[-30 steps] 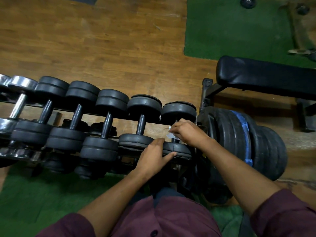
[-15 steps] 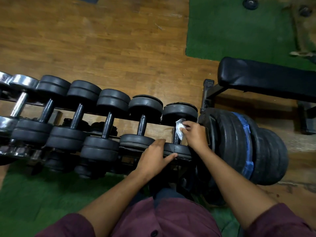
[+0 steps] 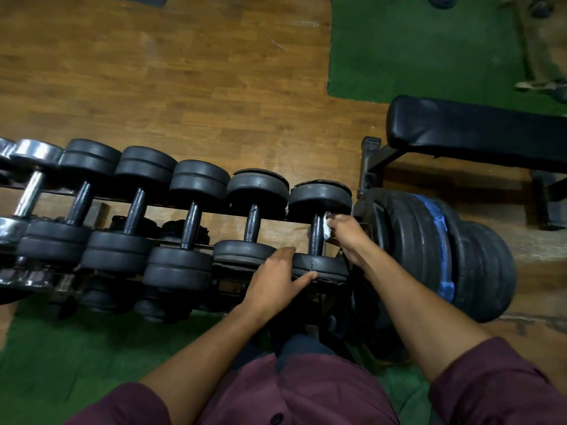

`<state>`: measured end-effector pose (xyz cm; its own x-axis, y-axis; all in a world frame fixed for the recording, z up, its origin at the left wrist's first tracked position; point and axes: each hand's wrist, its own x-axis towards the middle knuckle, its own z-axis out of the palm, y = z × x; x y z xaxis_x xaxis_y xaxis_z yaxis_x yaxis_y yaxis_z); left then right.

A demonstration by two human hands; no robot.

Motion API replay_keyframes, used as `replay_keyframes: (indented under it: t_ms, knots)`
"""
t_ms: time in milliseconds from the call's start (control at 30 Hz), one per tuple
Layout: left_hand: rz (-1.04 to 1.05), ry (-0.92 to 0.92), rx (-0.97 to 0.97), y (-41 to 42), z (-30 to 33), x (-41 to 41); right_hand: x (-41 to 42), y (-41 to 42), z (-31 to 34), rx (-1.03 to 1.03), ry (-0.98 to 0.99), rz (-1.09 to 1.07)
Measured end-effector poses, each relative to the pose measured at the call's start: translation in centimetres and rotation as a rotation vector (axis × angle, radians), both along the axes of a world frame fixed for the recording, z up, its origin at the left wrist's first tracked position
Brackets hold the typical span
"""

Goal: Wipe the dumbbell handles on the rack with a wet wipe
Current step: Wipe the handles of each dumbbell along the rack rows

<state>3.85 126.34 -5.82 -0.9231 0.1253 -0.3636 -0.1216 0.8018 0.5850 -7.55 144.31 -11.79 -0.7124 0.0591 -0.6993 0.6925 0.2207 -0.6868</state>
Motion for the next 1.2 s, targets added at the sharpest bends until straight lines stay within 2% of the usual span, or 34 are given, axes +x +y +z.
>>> replay_keyframes:
  t_ms: [100,267,367,500,733,1033,1200]
  knots:
    - [0.002,-0.001,0.0,0.0,0.1,0.1,-0.1,0.1,-2.2,0.041,-0.013,0.014]
    - [0.003,0.003,-0.001,0.0,0.2,0.0,0.3,2.1,-3.0,0.031,-0.187,0.167]
    - [0.0,0.005,0.0,0.0,0.1,0.1,0.5,1.8,-0.3,0.025,-0.204,0.228]
    - [0.001,0.001,0.0,-0.1,0.2,0.0,0.6,0.8,1.0,-0.086,-0.194,0.244]
    - [0.008,-0.001,0.003,-0.2,0.0,0.1,1.0,2.7,-0.5,-0.023,-0.297,0.545]
    - [0.018,-0.003,0.006,-0.1,-0.2,0.1,0.2,2.4,1.6,0.291,-0.089,0.677]
    - [0.02,-0.006,0.01,-0.1,-0.1,0.1,0.0,1.2,2.4,0.254,-0.005,0.695]
